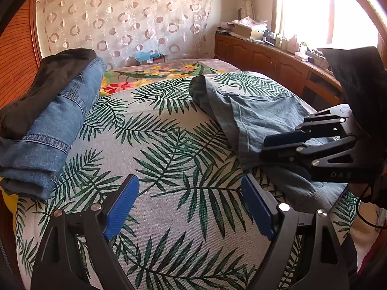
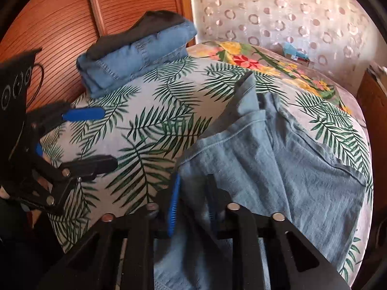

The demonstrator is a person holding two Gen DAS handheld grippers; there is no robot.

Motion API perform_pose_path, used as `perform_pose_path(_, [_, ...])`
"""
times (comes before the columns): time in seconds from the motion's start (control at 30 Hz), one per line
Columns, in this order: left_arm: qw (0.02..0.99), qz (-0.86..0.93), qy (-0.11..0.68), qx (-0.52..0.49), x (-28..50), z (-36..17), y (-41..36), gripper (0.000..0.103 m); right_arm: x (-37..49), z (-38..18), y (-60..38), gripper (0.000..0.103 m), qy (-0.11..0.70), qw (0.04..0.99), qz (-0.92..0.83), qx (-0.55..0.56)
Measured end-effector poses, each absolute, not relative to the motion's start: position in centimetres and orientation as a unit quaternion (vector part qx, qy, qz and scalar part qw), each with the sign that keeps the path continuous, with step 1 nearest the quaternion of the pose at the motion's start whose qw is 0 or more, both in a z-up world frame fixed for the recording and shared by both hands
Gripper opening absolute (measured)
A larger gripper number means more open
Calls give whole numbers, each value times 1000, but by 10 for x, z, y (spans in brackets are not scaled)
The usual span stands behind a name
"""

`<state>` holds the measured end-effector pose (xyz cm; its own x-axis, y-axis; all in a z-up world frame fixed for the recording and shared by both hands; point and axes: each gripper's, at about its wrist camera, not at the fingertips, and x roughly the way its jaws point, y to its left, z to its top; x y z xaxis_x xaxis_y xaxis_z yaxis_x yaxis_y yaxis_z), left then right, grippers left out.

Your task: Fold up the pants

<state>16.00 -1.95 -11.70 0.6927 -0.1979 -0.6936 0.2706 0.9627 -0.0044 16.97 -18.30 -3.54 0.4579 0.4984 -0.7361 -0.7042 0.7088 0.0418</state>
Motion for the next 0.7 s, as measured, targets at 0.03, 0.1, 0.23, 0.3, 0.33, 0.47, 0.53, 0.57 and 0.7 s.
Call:
perform_pose_path(0.03, [919,-128,371,49,160,-117,-19,87,169,-33,-185,5,376,844,356,-135])
perform_pose_path(0.1, [919,-128,370,48,160,-117,-20,87,169,-27,-190,2,367,850,355,-128])
perform_pose_path(0.23, [918,-132,370,49,160,-117,-25,87,171,-17,-206,2,351,865,342,-109])
perform_pose_path(0.3, [918,-135,369,49,160,-116,-29,87,175,-11,-217,2,345,874,329,-93])
perform_pose_path(0.33, [918,-137,369,49,160,-116,-30,87,176,-7,-225,2,343,878,323,-85])
perform_pose_path(0.47, [917,-147,367,55,159,-114,-42,87,187,4,-253,2,335,894,289,-63])
perform_pose_path(0.53, [916,-152,366,58,158,-114,-47,87,194,7,-268,2,333,902,270,-58])
perform_pose_path(0.57, [916,-154,366,59,158,-114,-48,87,198,8,-276,2,333,906,256,-54])
perform_pose_path(0.7, [914,-160,368,64,157,-115,-56,87,218,5,-301,2,340,916,209,-38])
